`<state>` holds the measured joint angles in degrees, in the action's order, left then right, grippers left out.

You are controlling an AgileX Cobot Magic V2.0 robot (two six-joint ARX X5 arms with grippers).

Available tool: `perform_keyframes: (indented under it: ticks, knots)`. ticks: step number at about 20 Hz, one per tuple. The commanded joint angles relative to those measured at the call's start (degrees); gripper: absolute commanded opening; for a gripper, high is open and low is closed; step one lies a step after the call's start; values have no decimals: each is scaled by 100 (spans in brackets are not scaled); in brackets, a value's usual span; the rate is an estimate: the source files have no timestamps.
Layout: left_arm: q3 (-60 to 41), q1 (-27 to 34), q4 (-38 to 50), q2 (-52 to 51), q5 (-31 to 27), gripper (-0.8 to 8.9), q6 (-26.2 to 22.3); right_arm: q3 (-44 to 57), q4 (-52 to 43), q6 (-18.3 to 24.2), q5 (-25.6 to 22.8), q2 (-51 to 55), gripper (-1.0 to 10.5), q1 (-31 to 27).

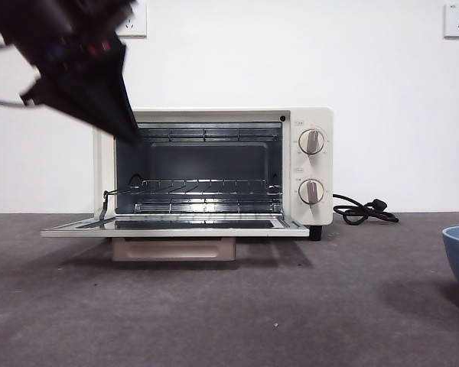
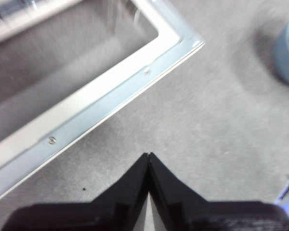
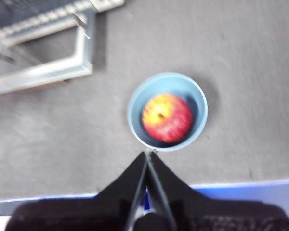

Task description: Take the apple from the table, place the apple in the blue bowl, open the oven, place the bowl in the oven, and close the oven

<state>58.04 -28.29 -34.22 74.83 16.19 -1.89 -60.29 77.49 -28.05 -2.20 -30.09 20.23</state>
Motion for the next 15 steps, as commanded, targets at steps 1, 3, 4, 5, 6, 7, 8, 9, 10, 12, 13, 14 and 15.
perform_keyframes:
  ticks: [1,3,4,5,6,7,8,9,10,12,13,14,15]
  knots:
    - [-66,-20,-96,-348,28,-6,-17,339,94,4,-142,-243,2,2]
    - [-66,-17,-208,-647,28,-6,-22,678,-22,11,-413,-501,3,0]
    - [-66,-15,-269,-778,28,-6,-22,874,-105,7,-608,-656,3,-2]
    - [-66,-15,-339,-870,28,-6,-22,1025,-177,-66,-750,-791,3,-7]
    - [-66,-15,-450,-968,28,-6,-22,1204,-356,-81,-671,-949,3,-7]
    - [-66,-15,-549,-1034,28,-6,-24,1325,-533,-81,-461,-1071,8,-11]
    - [-66,-15,-645,-1106,28,-6,-31,1427,-776,-109,-291,-1228,11,-50]
    - [-66,-15,-713,-1154,28,-6,-74,1462,-938,-120,-273,-1370,12,-116]
    - [-66,-15,-807,-1204,28,-6,-133,1462,-1058,-129,-271,-1554,52,-232]
    - [-66,-15,-988,-1257,28,-6,-214,1462,-1119,33,-232,-1827,194,-546]
    - [-66,-15,-1067,-1263,28,-6,-289,1462,-1121,188,-184,-1947,197,-721]
    - [-66,-15,-1141,-1270,28,-6,-328,1462,-1132,291,-166,-2068,197,-922]
    - [-66,-15,-1196,-1270,28,-6,-350,1462,-1172,361,-87,-2175,198,-1123]
